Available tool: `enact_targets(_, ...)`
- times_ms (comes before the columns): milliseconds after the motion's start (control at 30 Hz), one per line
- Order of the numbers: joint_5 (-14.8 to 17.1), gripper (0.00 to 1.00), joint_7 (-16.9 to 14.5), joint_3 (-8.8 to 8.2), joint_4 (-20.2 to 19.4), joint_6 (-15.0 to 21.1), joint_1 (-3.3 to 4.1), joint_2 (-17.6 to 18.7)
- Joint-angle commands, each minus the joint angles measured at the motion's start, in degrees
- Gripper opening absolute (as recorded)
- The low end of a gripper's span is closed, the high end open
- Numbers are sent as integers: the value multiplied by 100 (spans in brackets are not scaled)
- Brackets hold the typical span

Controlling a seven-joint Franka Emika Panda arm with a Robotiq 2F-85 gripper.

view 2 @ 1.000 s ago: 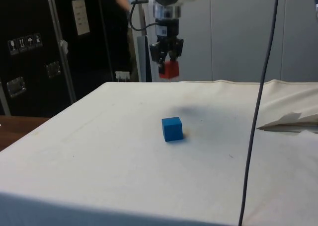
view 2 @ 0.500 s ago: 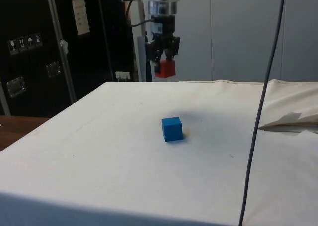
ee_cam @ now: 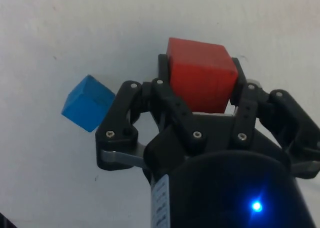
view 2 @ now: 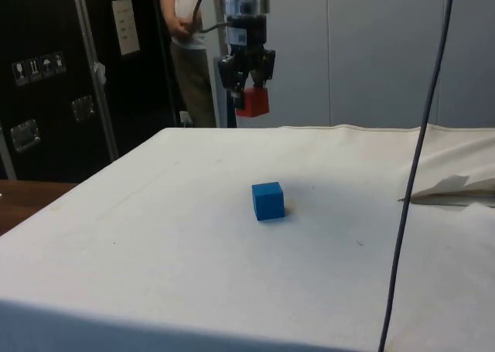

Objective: Stack the two cubes.

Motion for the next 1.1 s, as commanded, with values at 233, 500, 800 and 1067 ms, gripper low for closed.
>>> enact_targets(233,-413,4,435,132,-258,46,40,-315)
enact_targets(500,-710,4,773,304,-504,166,34,-561)
enact_targets(800,-819,4,1031,476,-561,183,34,-579)
enact_targets(1067,-1123,4,1398,636,-756,304,34,-682)
